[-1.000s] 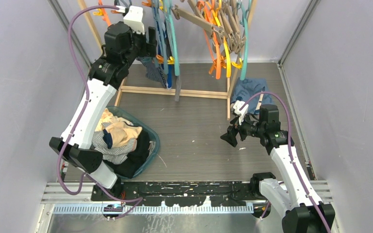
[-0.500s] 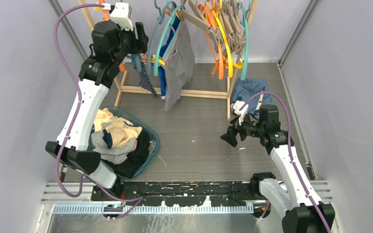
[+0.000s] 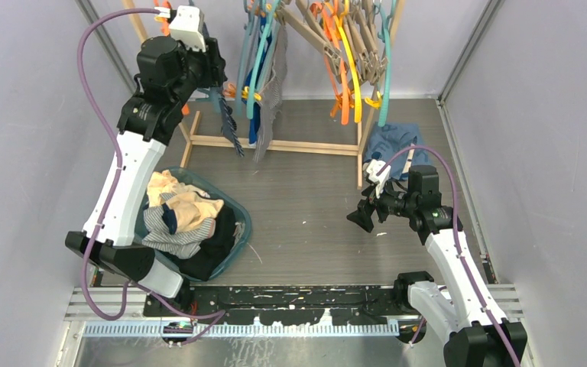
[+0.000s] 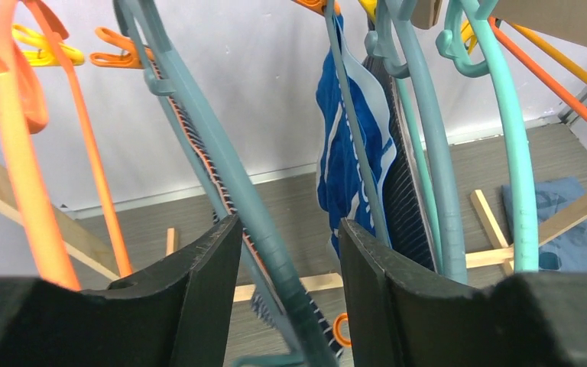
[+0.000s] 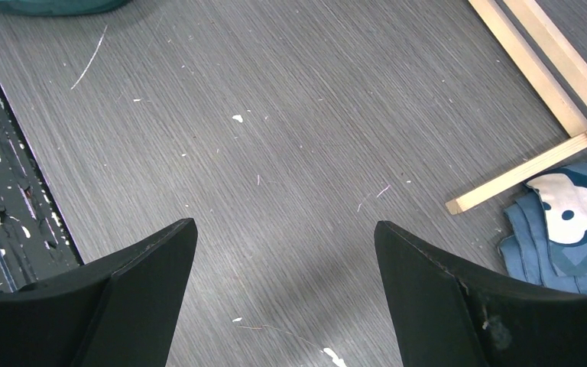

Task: Remove the underwear clipped to the hanger
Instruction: Pick up the hanger from the clothesline.

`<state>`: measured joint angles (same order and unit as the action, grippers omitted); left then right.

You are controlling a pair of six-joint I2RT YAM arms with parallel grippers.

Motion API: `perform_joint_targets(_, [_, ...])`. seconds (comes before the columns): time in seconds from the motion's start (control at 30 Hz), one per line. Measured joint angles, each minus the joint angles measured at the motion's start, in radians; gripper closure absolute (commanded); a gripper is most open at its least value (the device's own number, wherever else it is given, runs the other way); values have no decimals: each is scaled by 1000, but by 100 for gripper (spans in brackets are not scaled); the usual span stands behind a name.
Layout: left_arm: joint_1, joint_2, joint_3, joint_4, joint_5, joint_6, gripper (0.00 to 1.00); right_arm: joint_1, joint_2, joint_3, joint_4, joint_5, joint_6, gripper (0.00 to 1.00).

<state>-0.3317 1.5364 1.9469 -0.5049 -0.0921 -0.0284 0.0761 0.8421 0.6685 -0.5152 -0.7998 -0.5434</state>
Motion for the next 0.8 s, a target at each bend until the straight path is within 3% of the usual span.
perform_joint_targets(0.3, [0,-38,-7,9,-39,50,47,0,-2,-2,0,-6,-1,8])
perform_joint_targets(0.8, [8,7,36,-4,-43,72,54,0,-13,-9,2,-7,-4,8])
